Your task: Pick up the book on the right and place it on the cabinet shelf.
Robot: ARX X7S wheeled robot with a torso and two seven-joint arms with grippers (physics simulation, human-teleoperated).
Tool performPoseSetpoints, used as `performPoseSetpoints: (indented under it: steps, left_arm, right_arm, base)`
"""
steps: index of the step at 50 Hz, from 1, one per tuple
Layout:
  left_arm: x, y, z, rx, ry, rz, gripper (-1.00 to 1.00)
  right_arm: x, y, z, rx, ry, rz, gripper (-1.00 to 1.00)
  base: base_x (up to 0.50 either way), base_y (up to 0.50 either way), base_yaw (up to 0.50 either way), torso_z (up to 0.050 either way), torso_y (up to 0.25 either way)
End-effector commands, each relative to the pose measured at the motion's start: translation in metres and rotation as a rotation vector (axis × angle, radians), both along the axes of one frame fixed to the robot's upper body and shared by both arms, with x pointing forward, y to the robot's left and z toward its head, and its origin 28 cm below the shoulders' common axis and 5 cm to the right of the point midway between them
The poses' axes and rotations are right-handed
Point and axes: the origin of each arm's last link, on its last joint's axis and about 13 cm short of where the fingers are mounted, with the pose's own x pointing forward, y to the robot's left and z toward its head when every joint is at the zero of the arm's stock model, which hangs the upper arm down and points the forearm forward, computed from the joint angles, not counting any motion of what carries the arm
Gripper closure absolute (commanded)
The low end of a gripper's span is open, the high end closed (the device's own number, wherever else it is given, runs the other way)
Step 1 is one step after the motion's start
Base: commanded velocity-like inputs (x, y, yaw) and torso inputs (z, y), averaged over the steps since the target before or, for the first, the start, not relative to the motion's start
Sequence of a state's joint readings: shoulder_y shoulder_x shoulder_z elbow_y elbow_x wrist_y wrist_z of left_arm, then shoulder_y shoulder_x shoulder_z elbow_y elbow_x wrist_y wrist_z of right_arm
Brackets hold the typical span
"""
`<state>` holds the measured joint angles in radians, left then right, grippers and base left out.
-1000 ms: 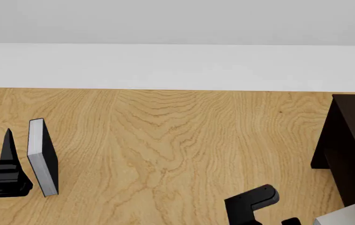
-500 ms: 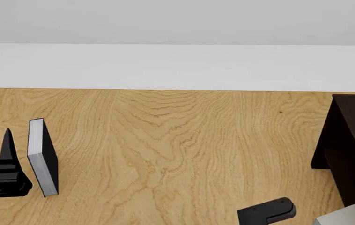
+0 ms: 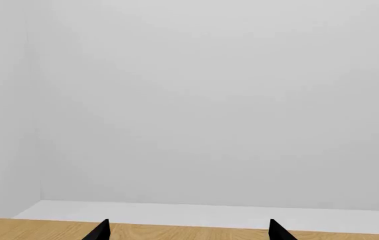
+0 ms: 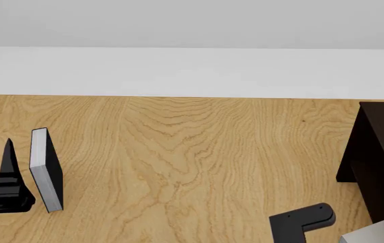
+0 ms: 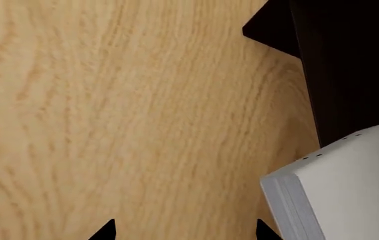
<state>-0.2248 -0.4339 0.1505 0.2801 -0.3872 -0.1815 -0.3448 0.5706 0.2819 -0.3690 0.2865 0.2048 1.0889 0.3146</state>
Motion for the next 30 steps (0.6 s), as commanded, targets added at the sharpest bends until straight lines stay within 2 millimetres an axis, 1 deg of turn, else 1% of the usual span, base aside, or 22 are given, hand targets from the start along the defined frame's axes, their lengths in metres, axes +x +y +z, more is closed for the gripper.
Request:
performPoseSetpoints:
  steps: [1, 7, 11, 15, 24, 30]
  left_arm:
    - [0.000, 0.000, 0.000, 0.001, -0.001, 0.001, -1.00]
    - [0.000, 0.000, 0.000, 0.002, 0.000, 0.001, -1.00]
    - [0.000, 0.000, 0.000, 0.002, 0.001, 0.001, -1.00]
    - [0.001, -0.001, -0.001, 0.005, 0.003, 0.000, -1.00]
    - [0.002, -0.001, -0.002, 0.005, 0.005, 0.001, -1.00]
    - [0.001, 0.000, -0.002, 0.005, 0.005, 0.003, -1.00]
  right_arm:
    - [0.006, -0.002, -0.003, 0.005, 0.007, 0.000, -1.00]
    - [0.013, -0.007, -0.005, 0.003, 0.003, -0.019, -1.00]
    - [0.014, -0.010, -0.006, -0.006, 0.007, -0.033, -1.00]
    - [0.016, -0.013, -0.002, -0.004, 0.004, -0.036, -1.00]
    - [0.022, -0.018, -0.005, -0.007, 0.017, -0.046, -1.00]
    - [0.028, -0.020, -0.013, -0.005, 0.038, -0.044, -1.00]
  base:
    - [0.00, 0.00, 0.00, 0.000, 0.000]
    - [0.00, 0.00, 0.00, 0.000, 0.000]
    - [0.00, 0.00, 0.00, 0.000, 0.000]
    - [0.00, 0.00, 0.00, 0.000, 0.000]
    - [0.00, 0.00, 0.00, 0.000, 0.000]
    - [0.00, 0.00, 0.00, 0.000, 0.000]
